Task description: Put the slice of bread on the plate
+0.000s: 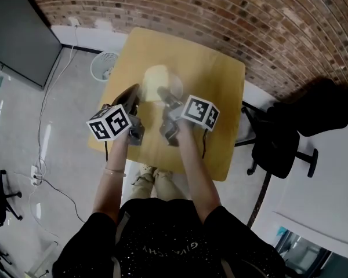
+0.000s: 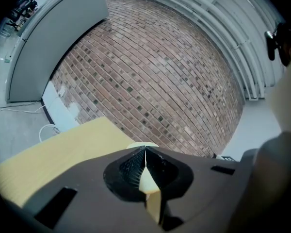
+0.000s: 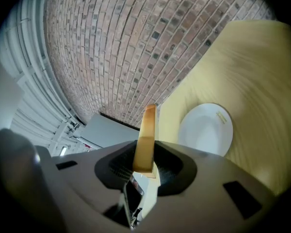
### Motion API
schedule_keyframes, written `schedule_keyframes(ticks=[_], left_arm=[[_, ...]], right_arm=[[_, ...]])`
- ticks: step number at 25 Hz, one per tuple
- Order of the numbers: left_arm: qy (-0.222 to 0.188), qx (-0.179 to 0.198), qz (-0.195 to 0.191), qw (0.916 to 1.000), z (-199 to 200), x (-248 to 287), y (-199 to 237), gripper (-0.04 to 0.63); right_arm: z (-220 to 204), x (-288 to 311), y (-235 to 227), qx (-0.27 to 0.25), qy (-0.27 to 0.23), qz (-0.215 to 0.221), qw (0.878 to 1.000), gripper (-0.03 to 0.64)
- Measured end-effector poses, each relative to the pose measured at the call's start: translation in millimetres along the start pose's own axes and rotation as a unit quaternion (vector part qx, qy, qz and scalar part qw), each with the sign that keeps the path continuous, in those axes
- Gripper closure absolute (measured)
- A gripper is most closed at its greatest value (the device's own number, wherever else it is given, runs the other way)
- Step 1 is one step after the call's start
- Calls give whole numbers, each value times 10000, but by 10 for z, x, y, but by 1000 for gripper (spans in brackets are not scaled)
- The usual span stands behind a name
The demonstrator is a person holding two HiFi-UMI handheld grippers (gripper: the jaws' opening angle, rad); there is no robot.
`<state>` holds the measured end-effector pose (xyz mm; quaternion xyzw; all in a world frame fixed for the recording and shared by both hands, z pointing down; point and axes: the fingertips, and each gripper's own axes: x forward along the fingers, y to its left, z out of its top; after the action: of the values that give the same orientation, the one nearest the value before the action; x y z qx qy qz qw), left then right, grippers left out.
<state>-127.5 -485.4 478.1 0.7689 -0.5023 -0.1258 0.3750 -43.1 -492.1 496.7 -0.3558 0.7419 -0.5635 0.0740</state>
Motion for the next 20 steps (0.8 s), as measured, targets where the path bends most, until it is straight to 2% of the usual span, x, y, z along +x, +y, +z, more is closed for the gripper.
schedule_keyframes(ticks=[9,13,20], left_arm=[[-32,-322,239,9992,-240,181,292,584],[53,-333,173,9993,-262,246,293,583],[104,-384,181,9990,-314,315,276,584]], right_arm=[[163,151,-470,195,52,-181,9996,517],[161,207,-539,304,49,-182,9994,517],[135,261,-582,203,153,-218,9994,517]])
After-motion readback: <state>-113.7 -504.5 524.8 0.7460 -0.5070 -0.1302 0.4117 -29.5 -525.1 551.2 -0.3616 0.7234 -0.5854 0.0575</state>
